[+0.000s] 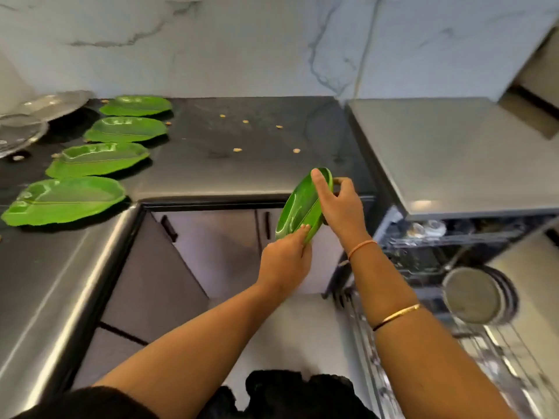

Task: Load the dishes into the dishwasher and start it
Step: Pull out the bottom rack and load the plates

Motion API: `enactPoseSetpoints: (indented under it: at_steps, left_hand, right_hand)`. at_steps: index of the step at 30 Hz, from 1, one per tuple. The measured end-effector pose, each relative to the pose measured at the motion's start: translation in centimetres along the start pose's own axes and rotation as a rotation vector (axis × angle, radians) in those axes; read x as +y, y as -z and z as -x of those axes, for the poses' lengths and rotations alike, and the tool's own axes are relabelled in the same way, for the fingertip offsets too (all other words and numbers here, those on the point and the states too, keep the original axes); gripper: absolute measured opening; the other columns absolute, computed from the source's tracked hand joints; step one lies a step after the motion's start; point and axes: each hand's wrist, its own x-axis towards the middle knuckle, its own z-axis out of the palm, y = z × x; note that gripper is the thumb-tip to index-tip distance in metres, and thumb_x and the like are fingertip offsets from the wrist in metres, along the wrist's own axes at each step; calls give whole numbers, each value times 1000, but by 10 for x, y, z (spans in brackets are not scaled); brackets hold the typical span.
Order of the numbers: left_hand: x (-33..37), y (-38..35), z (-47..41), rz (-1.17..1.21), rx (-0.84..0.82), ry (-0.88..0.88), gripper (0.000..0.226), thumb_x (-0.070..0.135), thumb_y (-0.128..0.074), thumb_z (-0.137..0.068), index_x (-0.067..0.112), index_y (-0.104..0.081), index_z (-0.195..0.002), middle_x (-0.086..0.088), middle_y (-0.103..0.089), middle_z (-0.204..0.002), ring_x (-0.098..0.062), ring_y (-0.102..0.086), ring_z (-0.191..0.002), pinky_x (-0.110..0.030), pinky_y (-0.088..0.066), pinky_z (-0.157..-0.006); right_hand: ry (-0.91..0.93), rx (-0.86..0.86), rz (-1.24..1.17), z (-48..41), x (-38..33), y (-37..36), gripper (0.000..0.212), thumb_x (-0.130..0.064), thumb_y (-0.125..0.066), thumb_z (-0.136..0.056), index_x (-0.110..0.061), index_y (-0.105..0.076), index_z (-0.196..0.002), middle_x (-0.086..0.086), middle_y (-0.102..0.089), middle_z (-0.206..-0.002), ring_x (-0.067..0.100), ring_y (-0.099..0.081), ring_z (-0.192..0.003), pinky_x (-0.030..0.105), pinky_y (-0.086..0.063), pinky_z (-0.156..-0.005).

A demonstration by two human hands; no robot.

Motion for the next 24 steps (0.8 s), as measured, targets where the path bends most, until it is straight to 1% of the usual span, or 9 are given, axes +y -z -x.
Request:
enactPoseSetpoints:
  at_steps: [5, 8, 10, 12, 14, 17, 19, 22, 24]
  left_hand:
    - [91, -47, 32, 76, -278, 79, 24, 25, -45, -95, 7, -60, -102, -16, -68, -91, -39, -62, -84, -40, -48, -70]
    - [142, -84, 52, 43, -382, 106, 27, 30, -43, -96, 6, -56, -100, -16, -66, -97, -38, -60, -91, -40, -44, -73]
    - [184, -114, 67, 37, -433, 128, 27, 30, -44, -96, 7, -56, -102, -16, -66, -102, -37, -59, -96, -39, -42, -73]
    - [224, -144, 81, 68, -470, 191, 25, 28, -45, -95, 6, -57, -100, -16, -66, -102, -37, -59, -97, -38, -42, -74]
    - [271, -178, 99, 122, -516, 273, 24, 27, -45, -94, 7, -57, -98, -15, -66, -100, -36, -60, -96, -39, -44, -75]
    - [324, -222, 121, 165, -611, 336, 23, 27, -45, -95, 7, -57, -98, -13, -66, -95, -33, -63, -91, -40, -49, -73]
    - [352, -249, 135, 204, -622, 354, 24, 26, -45, -95, 7, -58, -100, -12, -67, -94, -30, -63, -89, -37, -48, -72]
    - [374, -284, 145, 271, -608, 388, 24, 25, -46, -96, 5, -60, -99, -12, -67, -90, -28, -64, -86, -35, -46, -69]
    - [377, -314, 148, 295, -603, 406, 26, 27, -46, -96, 5, -60, -96, -13, -67, -87, -28, -64, -83, -35, -46, -67]
  right_hand:
    - [-147, 105, 24, 13, 56, 111, 60, -74, -49, -76, -16, -53, -91, 1, -58, -82, 18, -55, -78, 33, -45, -75]
    - [-218, 45, 65, 23, 96, 172, 54, -74, -51, -75, -22, -38, -66, -1, -44, -61, 17, -47, -61, 32, -43, -64]
    - [-274, -21, 91, 34, 127, 215, 55, -67, -52, -80, -21, -29, -60, 0, -32, -55, 16, -40, -53, 28, -37, -55]
    - [-328, -106, 136, 45, 161, 253, 56, -66, -52, -82, -22, -25, -60, -1, -27, -56, 16, -34, -50, 28, -37, -52]
    - [-397, -200, 198, 53, 196, 295, 52, -72, -50, -77, -25, -31, -65, -4, -32, -65, 17, -42, -61, 30, -46, -56]
    - [-445, -274, 226, 59, 242, 347, 48, -66, -51, -82, -19, -48, -92, -2, -44, -87, 19, -50, -78, 28, -48, -53]
    - [-428, -275, 204, 57, 267, 373, 43, -63, -51, -84, -20, -45, -85, -2, -46, -83, 16, -52, -75, 29, -50, -55]
    - [-433, -235, 228, 49, 300, 386, 54, -76, -50, -73, -23, -43, -84, -6, -44, -79, 19, -49, -83, 26, -43, -59]
    - [-449, -226, 282, 37, 326, 388, 56, -74, -53, -71, -19, -48, -77, -2, -49, -73, 21, -54, -74, 31, -45, -60]
